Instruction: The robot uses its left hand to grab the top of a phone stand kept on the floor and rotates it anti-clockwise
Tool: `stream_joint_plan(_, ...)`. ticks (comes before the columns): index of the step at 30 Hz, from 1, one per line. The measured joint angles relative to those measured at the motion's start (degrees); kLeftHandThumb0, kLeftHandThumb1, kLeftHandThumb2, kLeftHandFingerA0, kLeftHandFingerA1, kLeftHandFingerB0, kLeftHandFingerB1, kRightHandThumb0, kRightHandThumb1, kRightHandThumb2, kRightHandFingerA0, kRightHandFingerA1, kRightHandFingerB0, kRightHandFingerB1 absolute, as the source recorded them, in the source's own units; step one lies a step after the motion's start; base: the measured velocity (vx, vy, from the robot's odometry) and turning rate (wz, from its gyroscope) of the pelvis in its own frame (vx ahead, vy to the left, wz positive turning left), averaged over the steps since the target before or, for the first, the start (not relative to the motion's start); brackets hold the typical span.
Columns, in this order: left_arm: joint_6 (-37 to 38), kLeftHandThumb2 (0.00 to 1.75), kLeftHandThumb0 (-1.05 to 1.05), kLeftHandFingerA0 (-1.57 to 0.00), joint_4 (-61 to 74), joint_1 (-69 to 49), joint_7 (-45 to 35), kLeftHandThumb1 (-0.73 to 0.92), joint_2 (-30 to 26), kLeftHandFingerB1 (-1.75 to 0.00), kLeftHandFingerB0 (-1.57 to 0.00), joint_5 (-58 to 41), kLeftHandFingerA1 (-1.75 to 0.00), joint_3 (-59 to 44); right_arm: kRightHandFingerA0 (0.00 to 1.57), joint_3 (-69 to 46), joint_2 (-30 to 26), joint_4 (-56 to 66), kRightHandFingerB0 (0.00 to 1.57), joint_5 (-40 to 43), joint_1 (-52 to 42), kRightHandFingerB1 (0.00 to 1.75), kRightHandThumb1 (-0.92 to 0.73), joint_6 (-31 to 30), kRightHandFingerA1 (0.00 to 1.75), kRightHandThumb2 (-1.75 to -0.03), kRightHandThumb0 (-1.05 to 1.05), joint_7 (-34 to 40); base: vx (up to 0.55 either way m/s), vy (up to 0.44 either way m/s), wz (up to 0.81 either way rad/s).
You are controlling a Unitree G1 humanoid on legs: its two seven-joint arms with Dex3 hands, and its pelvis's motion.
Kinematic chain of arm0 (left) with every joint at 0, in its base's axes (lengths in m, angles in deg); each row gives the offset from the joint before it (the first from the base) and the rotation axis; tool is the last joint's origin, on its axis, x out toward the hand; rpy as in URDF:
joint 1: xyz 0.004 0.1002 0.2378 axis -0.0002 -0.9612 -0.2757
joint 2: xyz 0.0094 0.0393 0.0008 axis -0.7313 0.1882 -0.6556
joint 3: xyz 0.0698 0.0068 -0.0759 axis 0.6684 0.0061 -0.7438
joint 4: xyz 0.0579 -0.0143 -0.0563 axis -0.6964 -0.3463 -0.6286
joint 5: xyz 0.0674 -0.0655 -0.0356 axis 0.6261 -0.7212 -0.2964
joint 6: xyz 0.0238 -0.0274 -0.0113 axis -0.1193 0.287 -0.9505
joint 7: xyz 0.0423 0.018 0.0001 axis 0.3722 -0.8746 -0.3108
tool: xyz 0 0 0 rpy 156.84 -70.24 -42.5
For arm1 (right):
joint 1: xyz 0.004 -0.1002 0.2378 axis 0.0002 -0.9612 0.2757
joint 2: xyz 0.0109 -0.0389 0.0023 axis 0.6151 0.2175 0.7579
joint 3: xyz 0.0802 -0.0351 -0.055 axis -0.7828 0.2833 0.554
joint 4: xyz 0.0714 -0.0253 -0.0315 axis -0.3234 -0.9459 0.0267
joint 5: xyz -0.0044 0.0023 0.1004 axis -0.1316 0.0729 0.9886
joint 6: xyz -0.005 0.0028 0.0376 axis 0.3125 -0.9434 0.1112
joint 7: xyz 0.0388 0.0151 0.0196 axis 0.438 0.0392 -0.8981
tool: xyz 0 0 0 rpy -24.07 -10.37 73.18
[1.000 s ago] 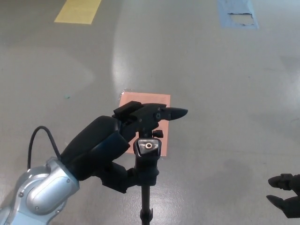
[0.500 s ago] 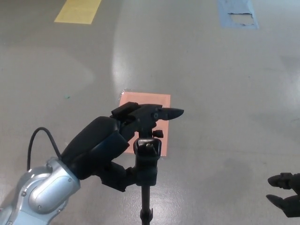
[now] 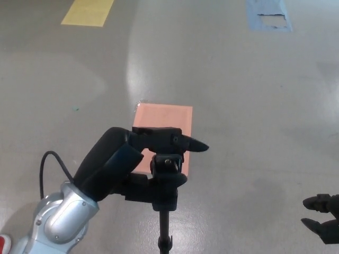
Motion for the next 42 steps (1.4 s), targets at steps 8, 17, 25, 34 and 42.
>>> stream_joint_plan(8, 1.66, 0.62, -0.28, -0.99, -0.94, 0.01, 1.72, 0.7, 0.49, -0.49, -0.88, 0.05, -0.64, -0.23, 0.15, -0.2, -0.05, 0.0, 0.09, 0.01, 0.12, 0.18, -0.86, 0.03, 0.31, -0.72, -0.54, -0.38, 0.0, 0.0, 0.0)
stream_joint_plan(17, 2.78, 0.61, -0.28, -0.97, -2.0, 0.85, 2.52, 0.69, 0.48, -0.48, -0.87, 0.09, -0.73, -0.23, 0.14, -0.45, -0.07, 0.0, 0.07, 0.04, 1.53, 0.23, -0.87, -0.09, 0.28, -0.65, -0.51, -0.75, 0.0, 0.0, 0.0)
stream_joint_plan(25, 2.96, 0.6, -0.24, -1.01, -2.57, 1.6, 1.8, 0.69, 0.83, -0.48, -0.93, -1.74, -0.47, -0.11, 0.15, -0.71, -0.09, -0.15, 0.05, 0.04, 1.97, 0.25, -0.87, -0.09, 0.29, -0.65, -0.52, -0.78, 0.0, 0.0, 0.0)
stream_joint_plan(34, -3.3, 0.6, -0.18, -1.03, 0.38, 1.41, -1.72, 0.68, 2.53, -0.49, -0.92, -7.17, -0.48, -0.11, 0.15, -0.7, -0.08, -0.14, 0.05, 0.0, 1.98, 0.24, -0.87, -0.09, 0.29, -0.65, -0.52, -0.78, 0.0, 0.0, 0.0)
stream_joint_plan(42, -9.0, 0.61, -0.15, -1.02, 1.98, 1.41, -4.41, 0.66, 3.77, -0.5, -0.92, -11.89, -0.49, -0.36, 0.16, -0.69, -0.07, -0.14, 0.04, -0.03, 2.01, 0.25, -0.87, -0.09, 0.29, -0.65, -0.53, -0.78, 0.0, 0.0, 0.0)
